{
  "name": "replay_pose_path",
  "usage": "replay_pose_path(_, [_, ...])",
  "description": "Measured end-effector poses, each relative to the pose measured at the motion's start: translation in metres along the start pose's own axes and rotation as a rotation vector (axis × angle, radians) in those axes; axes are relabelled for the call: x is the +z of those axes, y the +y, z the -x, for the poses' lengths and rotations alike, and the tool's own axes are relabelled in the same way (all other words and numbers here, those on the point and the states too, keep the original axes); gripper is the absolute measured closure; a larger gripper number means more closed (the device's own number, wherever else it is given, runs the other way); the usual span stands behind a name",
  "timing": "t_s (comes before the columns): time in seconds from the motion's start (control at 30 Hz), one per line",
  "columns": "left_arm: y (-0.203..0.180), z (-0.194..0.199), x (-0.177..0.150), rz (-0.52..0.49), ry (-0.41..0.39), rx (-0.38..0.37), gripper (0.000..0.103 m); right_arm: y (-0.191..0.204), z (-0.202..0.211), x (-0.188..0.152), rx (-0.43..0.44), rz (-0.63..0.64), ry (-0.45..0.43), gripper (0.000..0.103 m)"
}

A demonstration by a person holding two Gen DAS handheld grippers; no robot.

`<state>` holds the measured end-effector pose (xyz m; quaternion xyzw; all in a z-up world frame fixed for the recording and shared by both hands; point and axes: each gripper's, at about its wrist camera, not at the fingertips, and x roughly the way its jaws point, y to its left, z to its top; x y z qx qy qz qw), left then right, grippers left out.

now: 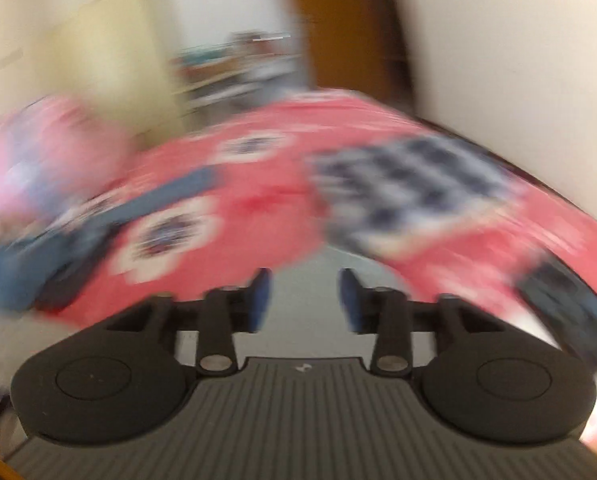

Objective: Fold clothes

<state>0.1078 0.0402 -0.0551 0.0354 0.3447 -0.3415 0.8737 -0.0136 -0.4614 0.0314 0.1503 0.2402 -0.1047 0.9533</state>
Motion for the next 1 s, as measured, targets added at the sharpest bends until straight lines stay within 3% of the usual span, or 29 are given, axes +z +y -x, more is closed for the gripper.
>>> replay_pose_path(0.17, [0.009,0.001,0.009,0.078,-0.05,-0.02,0.088,0.099,-0.094,0.015,0.317,0.343,0.142,0.051])
replay_pose_path(0.33, [0.023,-0.007,0.022,0.156,-0.099,-0.025,0.083,0.182,-0.202,0.007,0.502,0.454,0.368,0.052])
replay_pose_path(0.4, [0.03,-0.014,0.029,0.187,-0.117,-0.036,0.08,0.205,-0.223,-0.005,0.578,0.48,0.45,0.058])
replay_pose_path(0.43, [0.034,-0.018,0.032,0.199,-0.124,-0.042,0.08,0.215,-0.227,-0.012,0.623,0.503,0.487,0.065])
replay_pose_path(0.5, [0.04,-0.026,0.034,0.216,-0.136,-0.053,0.08,0.237,-0.219,-0.03,0.726,0.583,0.547,0.075])
replay_pose_path(0.53, [0.043,-0.03,0.036,0.225,-0.141,-0.058,0.08,0.246,-0.211,-0.038,0.775,0.627,0.561,0.077])
replay_pose_path(0.67, [0.052,-0.051,0.032,0.241,-0.117,-0.063,0.078,0.269,-0.163,-0.061,0.87,0.841,0.465,0.078])
replay_pose_path(0.8, [0.052,-0.071,0.025,0.225,-0.044,-0.022,0.078,0.279,-0.143,-0.074,0.881,1.005,0.426,0.073])
replay_pose_path(0.9, [0.051,-0.071,0.021,0.212,-0.062,-0.031,0.076,0.269,-0.158,-0.031,0.908,0.852,0.418,0.07])
replay_pose_path(1.0, [0.056,-0.069,0.017,0.22,-0.086,-0.056,0.075,0.252,-0.195,0.005,0.852,0.658,0.404,0.063])
